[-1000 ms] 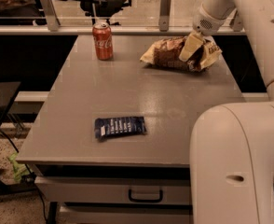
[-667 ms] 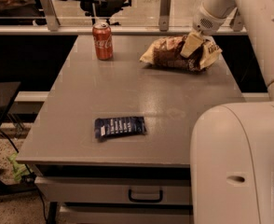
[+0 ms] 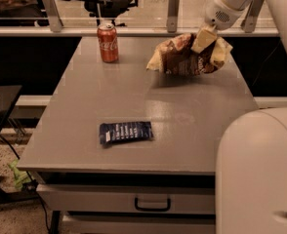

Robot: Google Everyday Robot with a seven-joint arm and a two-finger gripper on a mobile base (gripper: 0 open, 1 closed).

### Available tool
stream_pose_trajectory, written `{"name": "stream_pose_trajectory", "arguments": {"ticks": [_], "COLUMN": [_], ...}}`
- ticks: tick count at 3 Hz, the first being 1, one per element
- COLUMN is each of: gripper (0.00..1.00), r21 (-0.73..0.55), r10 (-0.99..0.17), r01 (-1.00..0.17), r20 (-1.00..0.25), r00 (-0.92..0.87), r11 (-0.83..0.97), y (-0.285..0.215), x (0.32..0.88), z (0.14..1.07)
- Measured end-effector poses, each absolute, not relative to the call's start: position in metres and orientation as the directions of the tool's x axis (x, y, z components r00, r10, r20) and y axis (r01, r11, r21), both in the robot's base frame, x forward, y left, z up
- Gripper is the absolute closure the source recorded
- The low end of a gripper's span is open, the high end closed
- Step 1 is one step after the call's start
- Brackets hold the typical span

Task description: Move brown chip bag near rxbar blueberry

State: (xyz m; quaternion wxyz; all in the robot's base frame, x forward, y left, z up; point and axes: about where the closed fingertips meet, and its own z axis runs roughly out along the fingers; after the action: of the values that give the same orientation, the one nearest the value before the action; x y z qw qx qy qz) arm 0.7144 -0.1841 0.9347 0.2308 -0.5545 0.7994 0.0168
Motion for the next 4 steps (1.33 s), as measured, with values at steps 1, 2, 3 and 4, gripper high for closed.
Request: {"name": "stream_pose_trajectory", "arguments": {"ticks": [1,2,3,4], "gripper": [1.00,1.00,1.00,0.85], "r21": [-0.237,-0.237,-0.217,-0.195], "r10": [-0.893,-0.897,-0.895,-0.890], "r01": [-0.919,-0.937,-0.952,-0.967], "r20": [-0.402,-0.418,-0.434,-0.452], "r00": [-0.203,-0.141,-0.103,-0.060], "r11": [0.316,0.258,0.214,0.165], "y": [-0.171,-0.155,-0.140,-0.121], "x": [0.679,0.636,0.595,0.559], "z": [0.952,0.962,0.959,0.953]}}
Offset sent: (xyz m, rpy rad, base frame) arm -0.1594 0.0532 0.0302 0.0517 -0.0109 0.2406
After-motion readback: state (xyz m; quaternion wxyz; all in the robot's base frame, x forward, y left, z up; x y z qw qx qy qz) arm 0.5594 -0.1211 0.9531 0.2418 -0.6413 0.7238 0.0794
